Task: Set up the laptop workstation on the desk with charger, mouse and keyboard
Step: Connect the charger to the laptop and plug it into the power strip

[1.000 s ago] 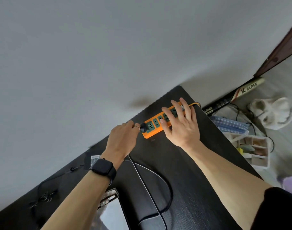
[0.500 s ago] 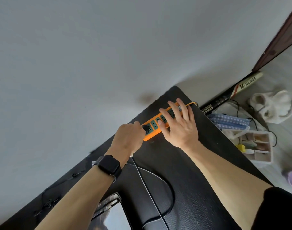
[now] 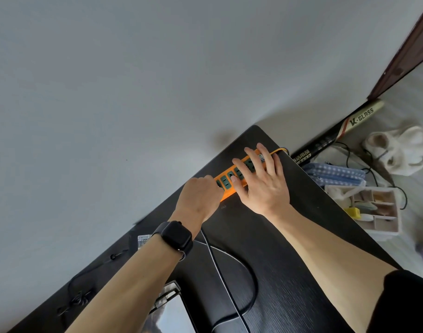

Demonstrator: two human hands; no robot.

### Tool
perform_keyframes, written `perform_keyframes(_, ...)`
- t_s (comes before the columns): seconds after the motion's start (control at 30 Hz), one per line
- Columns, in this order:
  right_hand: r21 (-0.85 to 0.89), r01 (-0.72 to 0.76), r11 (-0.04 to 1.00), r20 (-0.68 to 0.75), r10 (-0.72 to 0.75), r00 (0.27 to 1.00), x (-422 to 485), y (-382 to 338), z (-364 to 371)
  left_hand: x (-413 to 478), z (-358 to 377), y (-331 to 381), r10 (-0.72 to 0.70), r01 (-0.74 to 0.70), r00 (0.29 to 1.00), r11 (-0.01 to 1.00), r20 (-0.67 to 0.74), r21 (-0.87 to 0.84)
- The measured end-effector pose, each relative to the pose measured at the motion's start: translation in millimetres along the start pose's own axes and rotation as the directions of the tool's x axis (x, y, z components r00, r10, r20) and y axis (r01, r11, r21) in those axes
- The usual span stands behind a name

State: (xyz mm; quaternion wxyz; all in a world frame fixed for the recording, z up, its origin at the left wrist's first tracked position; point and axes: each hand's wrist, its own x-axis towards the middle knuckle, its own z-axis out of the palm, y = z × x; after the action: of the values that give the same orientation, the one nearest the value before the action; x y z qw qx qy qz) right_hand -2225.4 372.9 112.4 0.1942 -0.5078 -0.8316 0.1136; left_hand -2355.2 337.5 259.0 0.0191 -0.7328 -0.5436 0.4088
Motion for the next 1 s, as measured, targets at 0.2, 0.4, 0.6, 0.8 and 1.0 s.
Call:
perform_keyframes(0.2,0.003,-0.005,1.000,0.014,0.005,1.000,-1,0,-2,1,-4,-2,0.032,-0.032,0.999,0.999,0.035,0.010)
perform_keyframes(0.4,-0.005,-0.008,1.000,0.015,0.008,1.000,1,-1,-2,3,-4,0,0.019,-0.019,0.999,1.000,0.045,0.009)
perform_keyframes(0.6,-0.012,-0.008,1.000,0.017,0.009,1.000,1,-1,-2,9,-8,0,0.041,-0.042,0.998,0.999,0.050,0.014)
perform_keyframes(0.8,-0.015,-0.007,1.000,0.023,0.007,1.000,0,-4,-2,8,-6,-2,0.084,-0.086,0.995,0.995,0.046,0.041)
perform_keyframes(1.0,-0.034,-0.013,0.999,0.026,0.014,1.000,-2,-4,-2,12,-5,-2,0.063,-0.062,0.997,0.998,0.035,-0.010)
